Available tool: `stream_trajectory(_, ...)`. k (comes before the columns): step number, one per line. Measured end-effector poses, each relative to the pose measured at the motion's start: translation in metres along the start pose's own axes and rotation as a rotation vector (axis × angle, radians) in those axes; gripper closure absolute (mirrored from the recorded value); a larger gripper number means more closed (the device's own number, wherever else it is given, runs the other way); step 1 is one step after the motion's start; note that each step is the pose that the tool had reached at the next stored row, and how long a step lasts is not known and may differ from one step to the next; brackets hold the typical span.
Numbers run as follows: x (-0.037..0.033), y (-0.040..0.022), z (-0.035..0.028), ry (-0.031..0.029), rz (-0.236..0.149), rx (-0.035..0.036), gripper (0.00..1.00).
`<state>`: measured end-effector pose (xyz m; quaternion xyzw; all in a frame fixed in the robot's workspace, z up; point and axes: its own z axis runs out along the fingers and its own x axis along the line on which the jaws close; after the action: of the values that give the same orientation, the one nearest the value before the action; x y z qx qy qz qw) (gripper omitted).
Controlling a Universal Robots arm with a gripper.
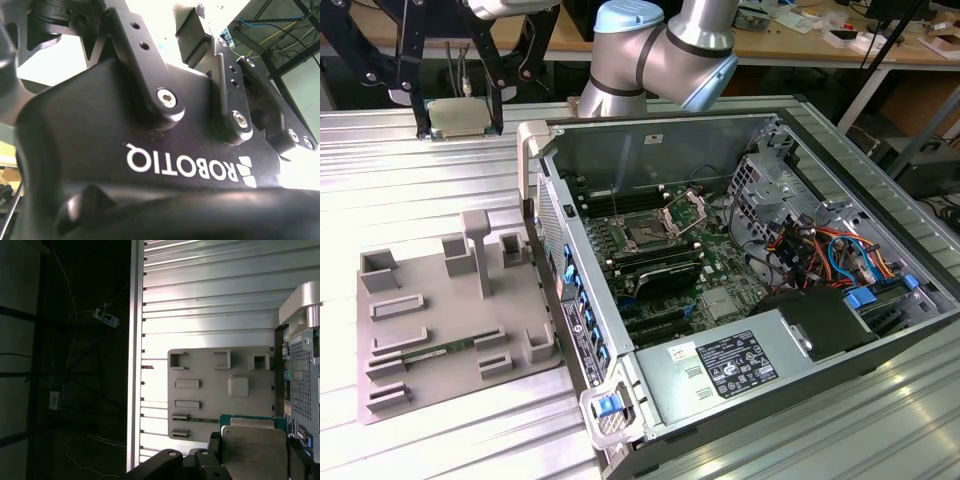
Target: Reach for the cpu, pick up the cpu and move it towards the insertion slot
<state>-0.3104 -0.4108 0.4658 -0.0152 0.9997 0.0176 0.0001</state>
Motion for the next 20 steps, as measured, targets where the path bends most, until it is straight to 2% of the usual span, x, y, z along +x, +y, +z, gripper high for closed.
stream_trajectory(20,-0.0233,-0.0007,0.0003,0.0000,0.000,0.0000,0.45)
